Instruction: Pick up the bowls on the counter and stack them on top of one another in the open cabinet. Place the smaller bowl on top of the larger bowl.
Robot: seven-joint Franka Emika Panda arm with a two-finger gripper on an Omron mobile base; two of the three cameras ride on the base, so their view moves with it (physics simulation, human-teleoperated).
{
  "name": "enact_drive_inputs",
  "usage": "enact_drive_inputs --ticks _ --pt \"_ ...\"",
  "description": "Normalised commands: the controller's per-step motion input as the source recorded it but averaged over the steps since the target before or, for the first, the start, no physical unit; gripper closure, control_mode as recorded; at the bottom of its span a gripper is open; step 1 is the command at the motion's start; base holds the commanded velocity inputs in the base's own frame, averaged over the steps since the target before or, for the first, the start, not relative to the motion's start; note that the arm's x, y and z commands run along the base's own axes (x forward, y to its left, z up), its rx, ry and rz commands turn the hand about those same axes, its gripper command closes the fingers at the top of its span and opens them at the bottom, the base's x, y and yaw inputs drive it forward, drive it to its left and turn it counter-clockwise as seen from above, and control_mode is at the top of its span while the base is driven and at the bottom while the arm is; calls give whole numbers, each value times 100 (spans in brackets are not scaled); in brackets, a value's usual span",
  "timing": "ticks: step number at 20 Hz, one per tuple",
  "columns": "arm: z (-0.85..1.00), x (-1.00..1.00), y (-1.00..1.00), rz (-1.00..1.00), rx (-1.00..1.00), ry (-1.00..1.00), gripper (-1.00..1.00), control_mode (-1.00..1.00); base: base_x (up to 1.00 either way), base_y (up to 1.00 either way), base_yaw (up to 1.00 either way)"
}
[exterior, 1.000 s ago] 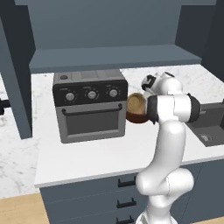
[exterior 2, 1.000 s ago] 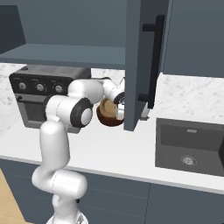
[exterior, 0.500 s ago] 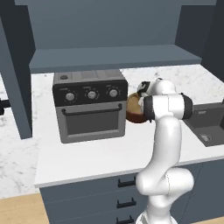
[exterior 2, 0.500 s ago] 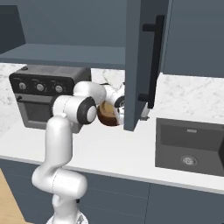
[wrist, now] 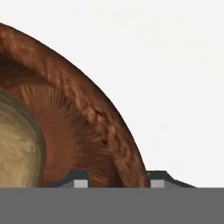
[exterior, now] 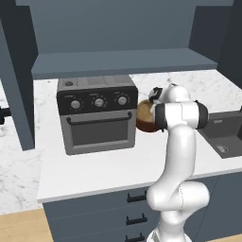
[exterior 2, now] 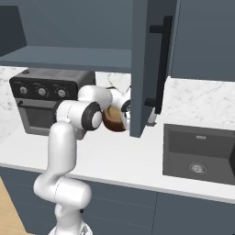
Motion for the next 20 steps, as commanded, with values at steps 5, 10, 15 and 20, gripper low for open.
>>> enact_drive_inputs --ticks 5,10,15,20 --pt "1 -47 0 0 0 0 100 -100 0 0 0" --pt "24 -100 0 0 0 0 100 -100 0 0 0" --pt "75 -100 -6 0 0 -4 100 -100 0 0 0" --pt "100 -100 -9 0 0 -25 100 -100 0 0 0"
